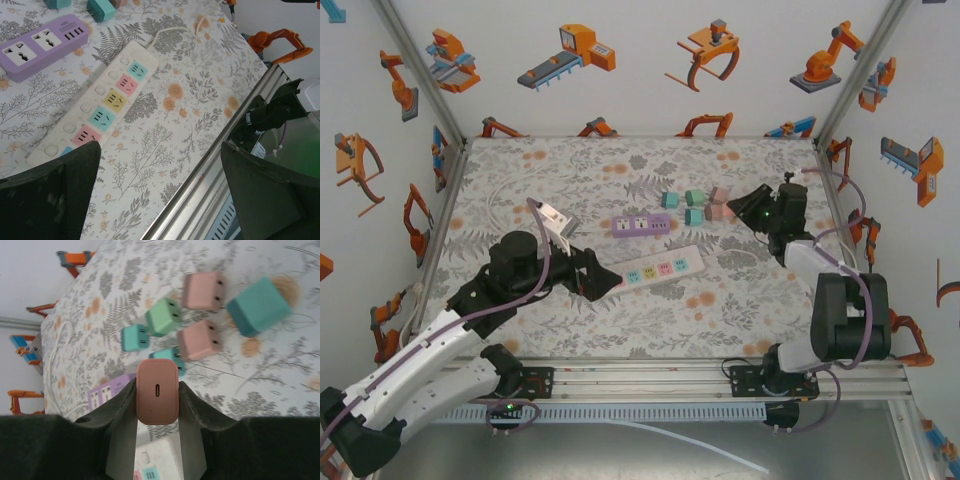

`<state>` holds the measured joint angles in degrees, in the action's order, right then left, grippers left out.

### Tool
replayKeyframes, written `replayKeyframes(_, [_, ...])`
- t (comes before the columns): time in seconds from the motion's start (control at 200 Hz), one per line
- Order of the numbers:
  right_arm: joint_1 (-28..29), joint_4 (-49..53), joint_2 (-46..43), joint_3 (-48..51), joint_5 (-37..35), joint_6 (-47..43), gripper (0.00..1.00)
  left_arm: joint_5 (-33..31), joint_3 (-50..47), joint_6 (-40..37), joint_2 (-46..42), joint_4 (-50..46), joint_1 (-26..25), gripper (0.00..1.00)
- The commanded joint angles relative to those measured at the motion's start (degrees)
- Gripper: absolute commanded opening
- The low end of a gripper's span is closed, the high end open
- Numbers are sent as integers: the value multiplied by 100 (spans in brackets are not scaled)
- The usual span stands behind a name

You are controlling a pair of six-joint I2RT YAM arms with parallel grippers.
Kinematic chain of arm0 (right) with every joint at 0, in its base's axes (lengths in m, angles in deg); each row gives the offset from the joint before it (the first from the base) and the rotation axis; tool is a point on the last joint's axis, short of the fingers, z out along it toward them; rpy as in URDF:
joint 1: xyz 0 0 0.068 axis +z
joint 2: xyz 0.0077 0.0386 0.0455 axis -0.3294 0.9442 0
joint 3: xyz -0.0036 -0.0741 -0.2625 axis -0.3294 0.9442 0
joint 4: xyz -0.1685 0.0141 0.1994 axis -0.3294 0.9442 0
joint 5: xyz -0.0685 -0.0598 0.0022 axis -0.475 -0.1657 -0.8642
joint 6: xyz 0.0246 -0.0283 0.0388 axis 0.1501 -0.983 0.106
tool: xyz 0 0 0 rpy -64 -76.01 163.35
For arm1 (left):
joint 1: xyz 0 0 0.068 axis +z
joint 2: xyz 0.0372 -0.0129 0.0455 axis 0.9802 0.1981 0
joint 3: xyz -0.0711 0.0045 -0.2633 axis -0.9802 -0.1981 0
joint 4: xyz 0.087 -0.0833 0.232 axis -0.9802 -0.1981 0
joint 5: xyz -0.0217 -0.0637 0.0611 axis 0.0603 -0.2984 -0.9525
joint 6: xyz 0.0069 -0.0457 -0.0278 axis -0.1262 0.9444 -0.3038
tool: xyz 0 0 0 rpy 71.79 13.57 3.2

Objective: Pull the plug off the socket

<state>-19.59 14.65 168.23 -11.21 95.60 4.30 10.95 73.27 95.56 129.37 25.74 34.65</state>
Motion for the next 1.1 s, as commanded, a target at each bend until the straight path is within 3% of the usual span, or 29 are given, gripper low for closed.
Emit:
replayKeyframes(0.0, [-204, -249, 255, 100, 127, 153, 20, 169, 130, -253, -63, 99, -38, 97])
replayKeyframes(0.25, [-404, -478, 1205, -159, 354, 180, 21, -1, 148, -269, -59, -61, -56, 97])
replayKeyframes(0.451, [-403, -614, 1582, -210, 422, 261, 30, -259, 105, -226, -134, -172, -64, 97])
replayKeyframes(0.601, [-404, -563, 1614, -148, 354, 246, 47, -388, 109, -234, -109, -204, -72, 97])
replayKeyframes(0.651, [-404, -499, 1595, -139, 319, 217, 58, -422, 119, -238, -82, -208, -72, 97])
replayKeyframes(0.856, [-408, -190, 1369, -139, 150, 78, 59, -563, 130, -217, 46, -233, -73, 97])
replayKeyframes(1.097, [-405, 912, 569, -312, -378, -533, 60, -895, 130, -148, 90, -312, -73, 97])
